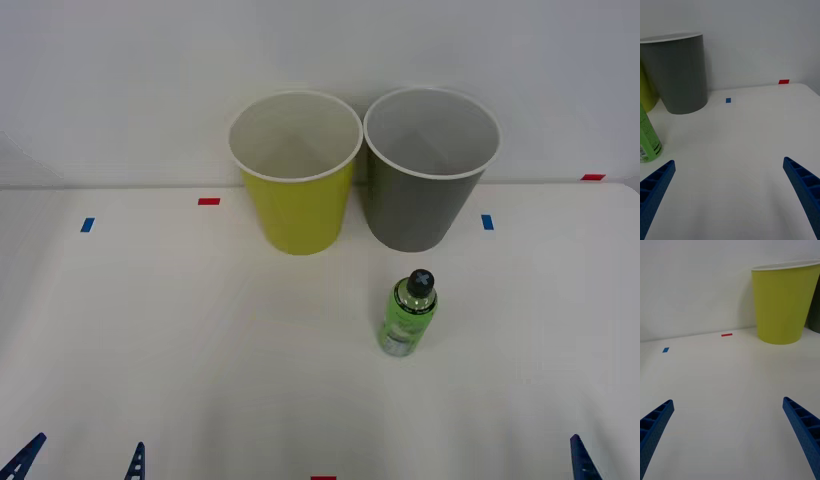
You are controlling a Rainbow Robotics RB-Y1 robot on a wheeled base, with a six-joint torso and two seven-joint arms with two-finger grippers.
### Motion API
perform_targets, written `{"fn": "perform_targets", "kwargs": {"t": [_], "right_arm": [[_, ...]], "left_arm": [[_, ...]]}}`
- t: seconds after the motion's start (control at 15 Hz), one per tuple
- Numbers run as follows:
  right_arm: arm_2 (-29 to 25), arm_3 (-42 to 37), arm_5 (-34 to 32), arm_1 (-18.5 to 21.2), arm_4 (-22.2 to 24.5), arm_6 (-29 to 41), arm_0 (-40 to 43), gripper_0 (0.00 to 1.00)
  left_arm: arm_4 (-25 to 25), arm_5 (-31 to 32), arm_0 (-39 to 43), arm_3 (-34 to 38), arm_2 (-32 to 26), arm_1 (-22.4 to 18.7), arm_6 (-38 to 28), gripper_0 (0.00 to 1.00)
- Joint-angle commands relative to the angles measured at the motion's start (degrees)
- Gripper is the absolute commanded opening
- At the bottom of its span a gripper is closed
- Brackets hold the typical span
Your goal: Put cans in the gray bin and PET bottles in the light green bin.
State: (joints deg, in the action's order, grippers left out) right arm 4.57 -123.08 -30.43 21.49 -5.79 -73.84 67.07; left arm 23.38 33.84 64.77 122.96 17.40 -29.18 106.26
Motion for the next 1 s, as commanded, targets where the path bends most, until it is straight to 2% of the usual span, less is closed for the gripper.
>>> {"fn": "perform_targets", "kwargs": {"t": [0.07, 0.33, 0.53, 0.67, 0.73, 1.0], "right_arm": [[2.4, 1.5, -1.4, 0.0, 0.1, -1.0, -1.2, 1.0], [3.2, 1.6, -2.0, 2.0, 0.0, -3.1, -3.4, 1.0], [4.9, 8.5, -10.4, 3.6, -1.5, -5.2, -7.0, 1.0], [5.4, 10.7, -12.4, 5.0, -1.7, -12.3, -9.2, 1.0], [6.5, 10.7, -12.4, 6.2, -3.6, -17.7, -10.0, 1.0], [13.7, 10.8, -12.6, 12.4, -14.1, -29.1, -14.4, 1.0]], "left_arm": [[0.0, 0.0, 0.0, 0.0, 0.0, 0.0, 0.0, 1.0], [0.0, 0.0, 0.0, 0.0, 0.0, 0.0, 0.0, 1.0], [0.0, 0.0, 0.0, 0.0, 0.0, 0.0, 0.0, 1.0], [0.0, 0.0, 0.0, 0.0, 0.0, 0.0, 0.0, 1.0], [0.0, 0.0, 0.0, 0.0, 0.0, 0.0, 0.0, 1.0], [0.0, 0.0, 0.0, 0.0, 0.0, 0.0, 0.0, 1.0]]}}
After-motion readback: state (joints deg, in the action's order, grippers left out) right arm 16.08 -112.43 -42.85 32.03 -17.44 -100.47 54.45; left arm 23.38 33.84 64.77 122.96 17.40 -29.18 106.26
